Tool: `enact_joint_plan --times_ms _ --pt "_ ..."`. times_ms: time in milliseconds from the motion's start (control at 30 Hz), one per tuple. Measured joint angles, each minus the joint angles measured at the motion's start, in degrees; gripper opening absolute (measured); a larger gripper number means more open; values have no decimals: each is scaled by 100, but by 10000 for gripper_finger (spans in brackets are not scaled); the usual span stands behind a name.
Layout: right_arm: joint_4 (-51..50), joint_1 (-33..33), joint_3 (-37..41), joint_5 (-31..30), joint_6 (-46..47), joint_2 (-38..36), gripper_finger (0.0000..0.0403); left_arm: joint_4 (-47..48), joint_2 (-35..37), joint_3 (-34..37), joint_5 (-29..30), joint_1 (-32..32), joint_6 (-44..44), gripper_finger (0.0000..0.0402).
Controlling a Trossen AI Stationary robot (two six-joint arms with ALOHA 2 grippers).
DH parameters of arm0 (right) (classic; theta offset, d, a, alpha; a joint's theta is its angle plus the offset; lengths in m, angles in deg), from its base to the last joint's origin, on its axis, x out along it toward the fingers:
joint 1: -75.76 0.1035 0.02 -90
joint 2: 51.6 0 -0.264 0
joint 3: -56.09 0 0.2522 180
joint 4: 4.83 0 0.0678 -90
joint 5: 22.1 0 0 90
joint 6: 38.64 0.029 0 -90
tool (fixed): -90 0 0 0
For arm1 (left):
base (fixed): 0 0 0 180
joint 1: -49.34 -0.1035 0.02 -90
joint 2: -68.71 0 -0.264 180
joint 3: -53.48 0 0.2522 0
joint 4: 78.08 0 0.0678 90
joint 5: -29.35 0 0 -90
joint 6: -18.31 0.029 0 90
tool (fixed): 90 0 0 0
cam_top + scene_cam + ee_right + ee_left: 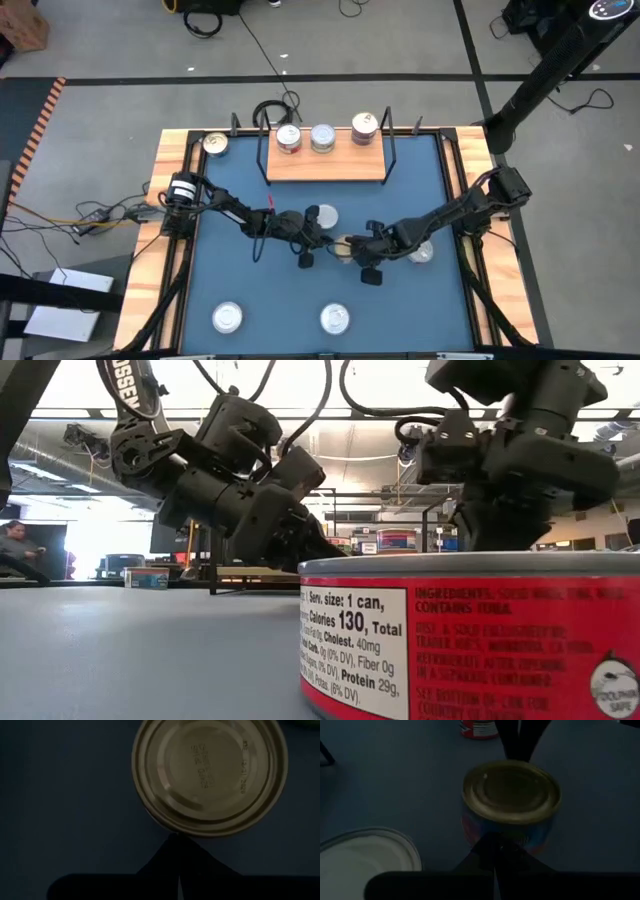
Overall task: Stack canned seafood by type on shelf
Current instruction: Put the blue tuna can on the shelf aligned with the stacked blue tuna cans
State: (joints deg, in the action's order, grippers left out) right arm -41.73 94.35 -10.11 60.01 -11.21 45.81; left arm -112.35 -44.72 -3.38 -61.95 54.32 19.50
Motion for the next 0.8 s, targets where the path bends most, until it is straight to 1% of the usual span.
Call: enact_joint_plan --times_ms 133,333,467,667,800 --pt "276 -108 43 98 -30 -2 7 37 0 -50 38 -8 14 5" --pt "275 -142 43 13 -14 -1 7 77 0 -50 59 -9 11 5" --pt "77 -146 9 -107 231 -2 8 123 0 -57 68 -7 -11 5" --pt "-474 -154 -295 -306 244 -2 8 142 0 -59 66 -2 -15 5" --pt "-851 -211 -394 -613 242 -2 8 155 0 -59 63 0 -18 5"
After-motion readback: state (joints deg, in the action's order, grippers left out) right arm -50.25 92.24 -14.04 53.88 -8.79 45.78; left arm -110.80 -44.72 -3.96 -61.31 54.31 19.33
